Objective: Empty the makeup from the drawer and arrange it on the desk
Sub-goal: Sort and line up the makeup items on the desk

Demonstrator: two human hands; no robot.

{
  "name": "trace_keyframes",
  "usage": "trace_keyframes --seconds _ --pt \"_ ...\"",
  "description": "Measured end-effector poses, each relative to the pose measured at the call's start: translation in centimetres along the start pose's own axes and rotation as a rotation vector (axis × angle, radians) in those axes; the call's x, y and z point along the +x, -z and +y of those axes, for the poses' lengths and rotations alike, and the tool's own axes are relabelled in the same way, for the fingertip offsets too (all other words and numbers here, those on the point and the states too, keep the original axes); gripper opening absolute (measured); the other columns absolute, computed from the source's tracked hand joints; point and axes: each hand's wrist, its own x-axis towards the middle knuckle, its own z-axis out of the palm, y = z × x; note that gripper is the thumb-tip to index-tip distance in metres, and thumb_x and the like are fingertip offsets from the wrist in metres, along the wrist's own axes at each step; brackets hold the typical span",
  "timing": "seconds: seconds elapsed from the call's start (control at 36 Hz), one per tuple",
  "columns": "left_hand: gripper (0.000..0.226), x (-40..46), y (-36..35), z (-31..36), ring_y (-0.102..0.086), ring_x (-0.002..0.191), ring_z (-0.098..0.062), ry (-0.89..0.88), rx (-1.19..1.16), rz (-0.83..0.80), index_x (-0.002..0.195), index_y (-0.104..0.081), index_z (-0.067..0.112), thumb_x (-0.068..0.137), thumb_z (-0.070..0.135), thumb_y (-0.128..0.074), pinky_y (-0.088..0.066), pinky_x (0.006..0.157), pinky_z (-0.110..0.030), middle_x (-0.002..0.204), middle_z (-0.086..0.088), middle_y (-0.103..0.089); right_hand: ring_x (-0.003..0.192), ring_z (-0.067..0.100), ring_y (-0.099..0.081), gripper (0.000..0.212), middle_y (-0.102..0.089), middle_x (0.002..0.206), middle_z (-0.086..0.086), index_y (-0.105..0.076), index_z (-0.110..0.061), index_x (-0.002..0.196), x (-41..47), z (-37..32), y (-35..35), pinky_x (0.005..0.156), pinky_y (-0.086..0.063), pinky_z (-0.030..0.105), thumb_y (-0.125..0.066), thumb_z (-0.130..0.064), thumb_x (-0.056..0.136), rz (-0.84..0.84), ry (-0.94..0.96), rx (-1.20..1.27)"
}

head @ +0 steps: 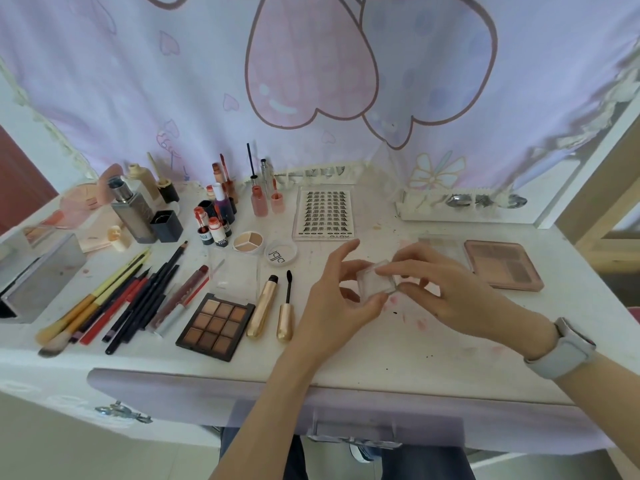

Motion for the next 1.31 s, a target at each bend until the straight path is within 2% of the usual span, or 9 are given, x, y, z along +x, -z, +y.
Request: trace_keyframes --seconds 0.19,0.33,0.53,0.75,1.0,1.06,1.14,1.19,1.31 --pt "0.053 0.0 0.5 0.3 -0.063 0.099 -0.012 0.067 -0.258 -0.008 0.122 -0.045 0.024 0.076 0.016 -0.069 -0.051 0.075 -0.022 0.110 0.000 -0.068 0.077 0.014 -0.054 0.019 -0.055 0.092 -0.003 -0.069 -0.015 0.097 -0.7 -0.2 -0.2 0.069 -0.050 0.035 -0.055 -0.024 0.087 0.074 0.073 -0.058" --pt "0.036 0.2 0.8 0.3 -0.066 0.098 -0.023 0.108 -0.302 -0.028 0.117 -0.052 0.018 0.085 0.009 -0.066 -0.054 0.086 -0.036 0.107 -0.004 -0.070 0.093 0.004 -0.049 0.029 -0.057 0.105 0.000 -0.062 -0.009 0.111 -0.5 -0.7 -1.5 0.079 -0.043 0.018 -0.060 -0.027 0.087 0.081 0.132 -0.056" --pt "0.018 0.3 0.8 0.1 -0.068 0.093 -0.026 0.161 -0.435 -0.025 0.108 -0.058 0.007 0.091 0.011 -0.057 -0.055 0.075 -0.029 0.105 -0.010 -0.070 0.090 0.009 -0.051 0.025 -0.062 0.095 0.005 -0.068 -0.004 0.102 0.2 -0.9 -1.9 0.081 -0.041 0.014 -0.062 -0.018 0.082 0.200 0.157 -0.048" --pt "0.021 0.5 0.9 -0.3 -0.068 0.083 -0.022 0.177 -0.439 -0.058 0.108 -0.068 0.016 0.094 0.018 -0.052 -0.052 0.066 -0.024 0.092 -0.009 -0.071 0.080 0.013 -0.056 0.024 -0.062 0.092 -0.003 -0.069 -0.008 0.103 0.7 -0.4 -1.1 0.067 -0.047 0.024 -0.056 -0.022 0.087 0.225 0.125 -0.002" --pt "0.021 1.6 0.7 -1.0 -0.070 0.083 -0.033 0.304 -0.605 0.099 0.110 -0.062 0.019 0.097 0.022 -0.045 -0.055 0.066 -0.030 0.099 -0.003 -0.070 0.057 -0.007 -0.060 0.010 -0.065 0.070 -0.013 -0.064 -0.022 0.085 2.3 -0.3 -0.9 0.055 -0.044 0.006 -0.056 -0.020 0.091 0.281 -0.328 0.205" --pt "0.024 1.4 0.3 -0.7 -0.070 0.086 -0.026 0.299 -0.480 0.138 0.118 -0.057 0.021 0.096 0.027 -0.049 -0.056 0.071 -0.027 0.104 0.002 -0.065 0.052 -0.008 -0.058 0.012 -0.065 0.069 -0.011 -0.063 -0.021 0.082 2.8 -0.2 -0.7 0.051 -0.042 0.004 -0.056 -0.022 0.091 0.260 -0.377 0.206" --pt "0.049 0.8 -0.5 -0.4 -0.066 0.081 0.001 0.235 0.010 0.162 0.141 -0.037 0.022 0.094 0.030 -0.050 -0.045 0.071 -0.005 0.116 0.010 -0.059 0.047 -0.006 -0.057 0.015 -0.065 0.068 -0.009 -0.064 -0.019 0.080 3.8 0.1 -0.4 0.048 -0.041 0.004 -0.055 -0.023 0.091 0.214 -0.449 0.196" --pt "0.055 0.5 -0.7 0.0 -0.058 0.082 0.013 0.184 0.226 0.187 0.145 -0.031 0.018 0.094 0.028 -0.050 -0.042 0.074 -0.004 0.126 0.011 -0.055 0.046 -0.005 -0.057 0.017 -0.065 0.068 -0.007 -0.065 -0.017 0.080 4.5 0.5 -0.5 0.049 -0.043 0.008 -0.054 -0.023 0.091 0.186 -0.496 0.192" --pt "0.056 0.0 -0.2 0.6 -0.050 0.119 -0.016 0.148 0.439 0.231 0.145 -0.029 0.015 0.094 0.028 -0.048 -0.038 0.103 -0.031 0.139 -0.002 -0.046 0.046 0.000 -0.060 0.017 -0.067 0.064 -0.005 -0.064 -0.019 0.074 5.7 0.9 -0.9 0.048 -0.045 0.014 -0.056 -0.021 0.089 0.153 -0.579 0.289"
